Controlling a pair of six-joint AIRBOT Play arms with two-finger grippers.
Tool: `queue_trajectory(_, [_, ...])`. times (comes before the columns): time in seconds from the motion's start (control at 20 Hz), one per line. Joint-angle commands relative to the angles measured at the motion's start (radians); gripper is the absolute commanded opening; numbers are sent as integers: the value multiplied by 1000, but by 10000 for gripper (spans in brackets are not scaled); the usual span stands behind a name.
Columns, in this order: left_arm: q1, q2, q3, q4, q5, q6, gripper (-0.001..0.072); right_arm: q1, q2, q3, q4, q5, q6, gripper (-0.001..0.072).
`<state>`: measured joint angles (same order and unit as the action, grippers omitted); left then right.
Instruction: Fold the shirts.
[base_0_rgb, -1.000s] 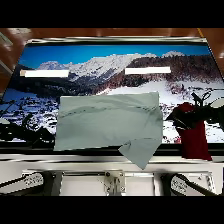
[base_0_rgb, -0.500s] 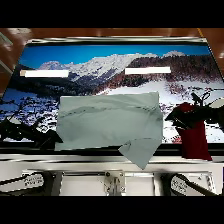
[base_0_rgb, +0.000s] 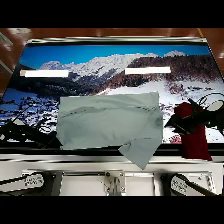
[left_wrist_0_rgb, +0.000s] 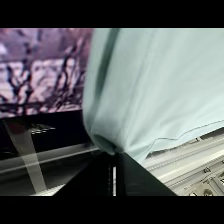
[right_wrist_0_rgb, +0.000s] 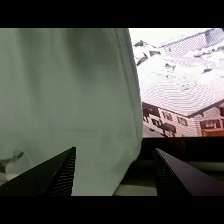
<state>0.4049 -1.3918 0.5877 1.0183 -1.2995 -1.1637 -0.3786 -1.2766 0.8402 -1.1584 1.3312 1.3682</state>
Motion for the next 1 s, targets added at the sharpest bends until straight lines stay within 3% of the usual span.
queue_trajectory(0.0, [-2, 18, -4, -11, -25, 32, 36, 0, 1, -80, -23, 28, -18, 634])
queue_trajectory(0.45, [-2, 47, -4, -26, -27, 34, 36, 0, 1, -326, 134, -206, -32, 630])
queue_trajectory(0.55, [-2, 48, -4, -39, -27, 34, 36, 0, 1, -349, 149, -250, -31, 494])
queue_trajectory(0.65, [-2, 48, -4, -51, -18, 34, 36, 0, 1, -354, 182, -257, -46, 478])
queue_trajectory(0.7, [-2, 48, -4, -58, -6, 34, 36, 0, 1, -354, 196, -252, -57, 275])
queue_trajectory(0.75, [-2, 48, -4, -65, 7, 34, 36, 0, 1, -353, 229, -244, -88, 127])
queue_trajectory(0.8, [-2, 48, 1, -69, 16, 35, 36, 0, 1, -346, 281, -220, -153, 61])
queue_trajectory(0.95, [-2, 83, 62, -70, 44, 49, 35, 0, 1, -269, 472, -132, -249, 64])
